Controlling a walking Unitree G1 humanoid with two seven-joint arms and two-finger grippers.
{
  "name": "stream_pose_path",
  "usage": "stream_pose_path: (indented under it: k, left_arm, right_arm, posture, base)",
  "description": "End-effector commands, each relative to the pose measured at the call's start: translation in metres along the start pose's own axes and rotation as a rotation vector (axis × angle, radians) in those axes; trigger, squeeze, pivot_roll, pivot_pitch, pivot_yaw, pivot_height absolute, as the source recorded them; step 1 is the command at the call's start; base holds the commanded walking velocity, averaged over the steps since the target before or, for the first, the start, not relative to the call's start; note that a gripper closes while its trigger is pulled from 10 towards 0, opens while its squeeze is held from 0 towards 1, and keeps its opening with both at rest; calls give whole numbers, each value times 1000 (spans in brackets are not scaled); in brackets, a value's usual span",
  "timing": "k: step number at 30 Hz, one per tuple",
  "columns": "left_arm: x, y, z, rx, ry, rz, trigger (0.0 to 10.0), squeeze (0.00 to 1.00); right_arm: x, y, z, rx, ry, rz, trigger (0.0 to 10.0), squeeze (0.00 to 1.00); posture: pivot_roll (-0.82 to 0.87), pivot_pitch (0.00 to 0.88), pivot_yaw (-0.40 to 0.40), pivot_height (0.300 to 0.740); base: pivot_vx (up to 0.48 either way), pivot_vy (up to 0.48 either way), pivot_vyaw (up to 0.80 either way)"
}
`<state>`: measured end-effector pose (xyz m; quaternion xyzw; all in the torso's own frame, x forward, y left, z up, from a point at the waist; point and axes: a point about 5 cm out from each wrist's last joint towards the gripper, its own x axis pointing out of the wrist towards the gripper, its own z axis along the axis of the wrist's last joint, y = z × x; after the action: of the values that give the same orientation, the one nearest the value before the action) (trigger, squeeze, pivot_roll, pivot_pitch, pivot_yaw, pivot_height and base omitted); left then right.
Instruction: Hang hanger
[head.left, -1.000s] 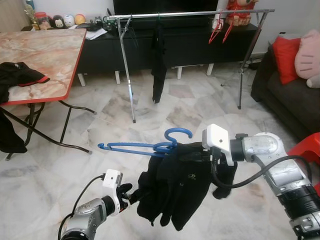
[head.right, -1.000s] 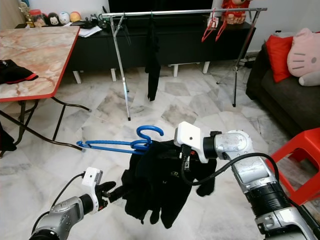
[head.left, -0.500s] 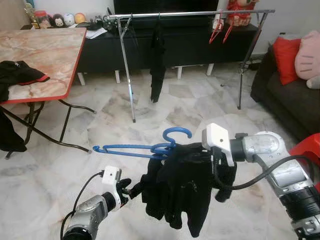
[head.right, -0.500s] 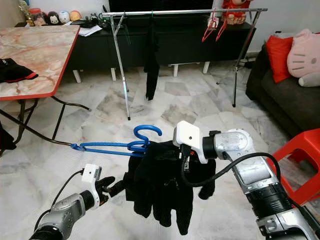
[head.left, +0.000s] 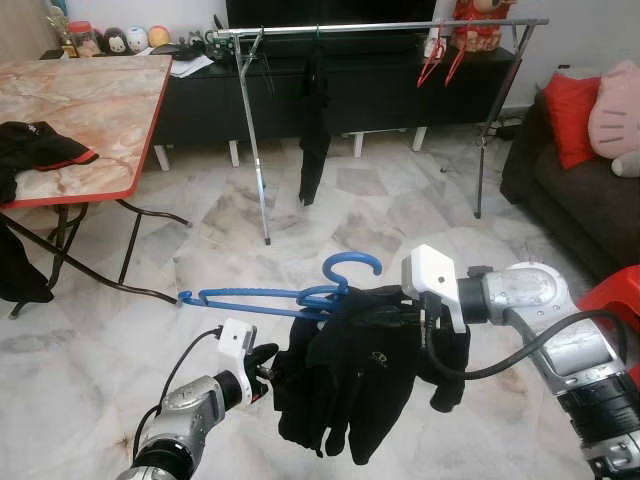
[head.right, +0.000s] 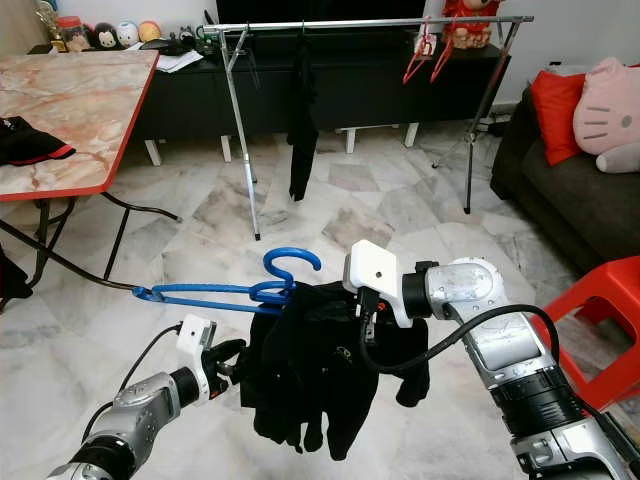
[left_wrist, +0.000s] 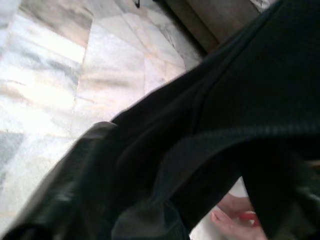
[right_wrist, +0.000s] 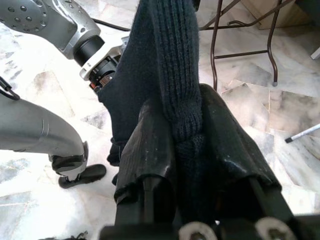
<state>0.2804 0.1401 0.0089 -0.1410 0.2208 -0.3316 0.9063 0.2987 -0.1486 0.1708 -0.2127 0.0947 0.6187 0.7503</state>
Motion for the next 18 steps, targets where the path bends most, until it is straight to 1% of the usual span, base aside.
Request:
stream_pose_path:
  k: [1,3,4,5,6,7,8,9,10,11,12,13,14,15,16,18]
  left_arm:
    - [0,0,-2,19,21,-7,0,0]
    - [-1,0,-4,29,39,-22,0,0]
    - [-3,-1,-8,36,66,-46,78,0]
    - [-4,-2,-10,38,80,-60,1020,0]
    - [-5,-3,-12,40,93,-73,2471,0]
    - [-6,-3,-14,43,109,-86,4196,0]
    - [-6,-3,-15,43,111,-88,4196,0]
    - [-6,-3,-14,45,111,-85,8588,0]
    - [-6,-3,-14,47,109,-80,8941,0]
    - [-6,-2,-14,49,109,-76,9529,0]
    - [-6,-2,-14,50,109,-73,9216,0]
    - [-6,-2,-14,49,108,-71,7569,0]
    - [-6,-2,-14,48,107,-69,3882,0]
    - [-6,-2,-14,48,107,-69,3882,0]
    - [-5,-2,-14,48,106,-69,0,0]
    - [-5,-2,-13,47,106,-68,0,0]
  right_arm:
    - [-2,0,7,-26,-26,1,0,0]
    - [-2,0,8,-25,-27,-2,0,0]
    - [-2,-1,7,-24,-26,-3,0,0]
    - [-2,-1,7,-23,-25,-3,0,0]
    - [-2,-1,7,-22,-25,-3,0,0]
    - [-1,-1,7,-21,-26,-3,0,0]
    - [-1,-1,7,-21,-26,-3,0,0]
    - [-1,-1,7,-20,-26,-4,0,0]
    - [-1,-1,7,-20,-26,-5,0,0]
    - [-1,-1,7,-20,-27,-4,0,0]
    - [-1,-1,7,-20,-27,-4,0,0]
    - [-1,-1,7,-21,-27,-4,0,0]
    - [-1,-1,7,-21,-27,-4,0,0]
    - [-1,-1,7,-21,-27,-4,0,0]
    - [-2,-1,7,-20,-26,-4,0,0]
    - [-2,-1,7,-20,-26,-5,0,0]
  posture:
    - [-125,0,-42,740]
    - [-122,0,-42,740]
    - [-122,0,-42,740]
    - [-122,0,-42,740]
    - [-122,0,-42,740]
    - [-122,0,-42,740]
    - [-122,0,-42,740]
    - [-122,0,-42,740]
    - [-122,0,-42,740]
    - [-122,0,-42,740]
    - [-122,0,-42,740]
    - [-122,0,-42,740]
    - [-122,0,-42,740]
    - [-122,0,-42,740]
    - [-122,0,-43,740]
    - [-122,0,-43,740]
  base:
    - [0,0,0]
    - [0,0,0]
    - [0,0,0]
    - [0,0,0]
    - [0,0,0]
    - [0,0,0]
    - [0,0,0]
    - [0,0,0]
    - [0,0,0]
    - [0,0,0]
    - [0,0,0]
    - [0,0,0]
    - [0,0,0]
    - [0,0,0]
    - [0,0,0]
    - [0,0,0]
